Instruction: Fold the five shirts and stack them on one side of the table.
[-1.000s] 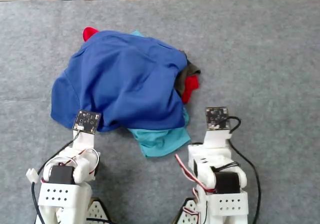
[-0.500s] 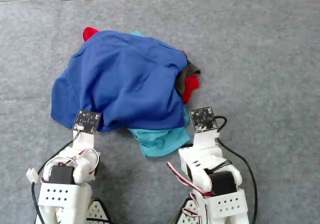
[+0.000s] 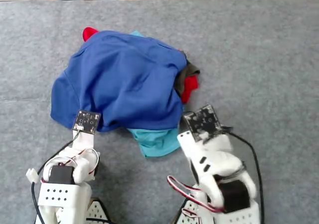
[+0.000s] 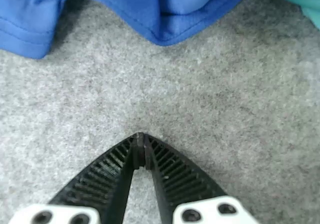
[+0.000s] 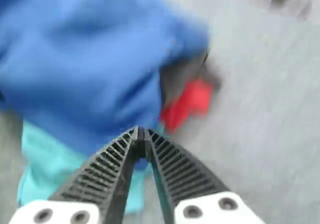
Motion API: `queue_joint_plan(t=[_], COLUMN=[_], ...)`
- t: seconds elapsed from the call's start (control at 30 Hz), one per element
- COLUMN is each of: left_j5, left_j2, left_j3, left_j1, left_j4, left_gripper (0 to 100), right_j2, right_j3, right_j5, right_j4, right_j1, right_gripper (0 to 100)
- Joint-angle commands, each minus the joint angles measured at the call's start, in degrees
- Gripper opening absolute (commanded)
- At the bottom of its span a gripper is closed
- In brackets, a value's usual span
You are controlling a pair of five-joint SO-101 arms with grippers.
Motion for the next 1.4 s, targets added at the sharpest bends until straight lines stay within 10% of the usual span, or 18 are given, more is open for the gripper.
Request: queue_joint_plan(t=[0.0,0.17,0.47,0.73,0.9,1.1,1.37], left_j5=[-0.4,-0.4,-0.4,-0.4,-0.4,-0.4,-0.4], left_j2=[-0.4,-0.4,-0.4,-0.4,-0.4,-0.4,-0.4], left_j3=[-0.3,-0.3,-0.3,-0.3,-0.3,-0.3,-0.3], left_j1=[-0.5,-0.5,-0.5,-0.5,-0.5,-0.5,-0.5], left_j4=[-0.8,-0.8,-0.8,-0.8,-0.8,-0.8,-0.8], left_gripper=[3,3,3,3,3,3,3], right_j2=[12.5,38.9,72.3,91.6,98.6,102.2,91.3], right_j3=[-15.4,-36.4,-56.7,-56.8,-56.6,-56.9,-61.8], right_j5=[1.6,1.0,-11.4,-11.4,-11.4,-10.3,-8.2], right_j4=[1.2,10.9,18.7,7.8,-4.6,-12.4,-3.6], right_j1=[1.7,0.5,-11.9,-22.7,-23.3,-20.3,-12.1], right_gripper=[1.6,5.7,47.2,51.2,43.5,0.5,1.4])
